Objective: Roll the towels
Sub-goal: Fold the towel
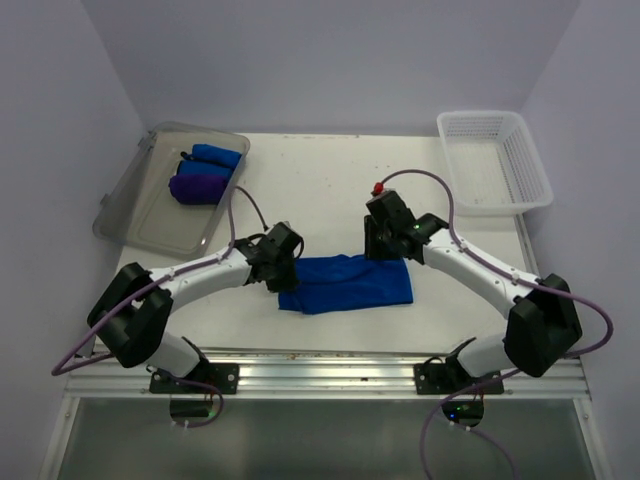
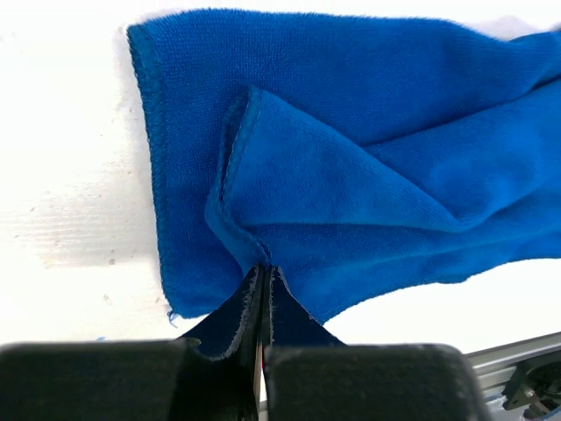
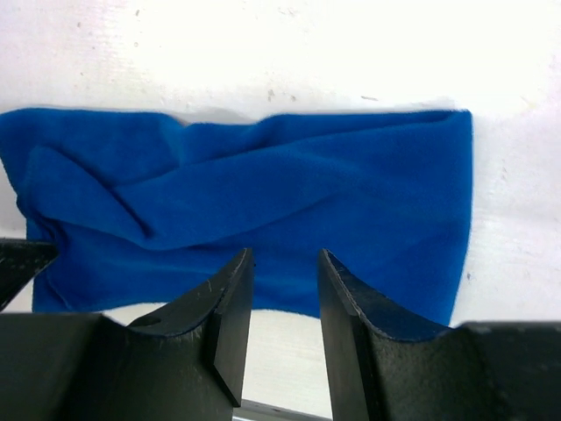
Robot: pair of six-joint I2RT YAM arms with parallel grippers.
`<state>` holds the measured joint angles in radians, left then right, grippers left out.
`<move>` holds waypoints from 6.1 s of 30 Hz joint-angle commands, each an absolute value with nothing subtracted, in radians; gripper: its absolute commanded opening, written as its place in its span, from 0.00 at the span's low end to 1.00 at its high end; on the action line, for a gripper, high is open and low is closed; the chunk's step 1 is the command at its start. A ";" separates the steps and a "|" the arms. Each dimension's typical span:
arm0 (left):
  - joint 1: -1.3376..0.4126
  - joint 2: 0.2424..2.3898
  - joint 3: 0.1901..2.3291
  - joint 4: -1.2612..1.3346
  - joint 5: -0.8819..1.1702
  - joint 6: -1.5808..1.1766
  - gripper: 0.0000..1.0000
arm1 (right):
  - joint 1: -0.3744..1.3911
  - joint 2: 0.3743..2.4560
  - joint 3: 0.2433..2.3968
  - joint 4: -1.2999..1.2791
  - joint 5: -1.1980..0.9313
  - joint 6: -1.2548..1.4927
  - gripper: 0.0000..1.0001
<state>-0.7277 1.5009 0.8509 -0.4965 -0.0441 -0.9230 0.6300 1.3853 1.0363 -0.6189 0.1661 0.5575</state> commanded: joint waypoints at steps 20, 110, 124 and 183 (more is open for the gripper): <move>-0.730 1.427 0.825 -0.483 -0.064 -0.956 0.00 | 0.802 1.850 1.376 -0.663 0.164 0.382 0.43; -0.629 1.399 0.857 -0.428 -0.121 -0.813 0.00 | 0.819 1.835 1.454 -0.575 0.169 0.407 0.00; -0.621 1.407 0.865 -0.431 -0.123 -0.801 0.00 | 0.821 1.878 1.458 -0.554 0.023 0.344 0.26; -0.578 1.443 0.948 -0.468 -0.161 -0.752 0.00 | 0.772 2.071 1.678 -0.565 0.060 0.288 0.00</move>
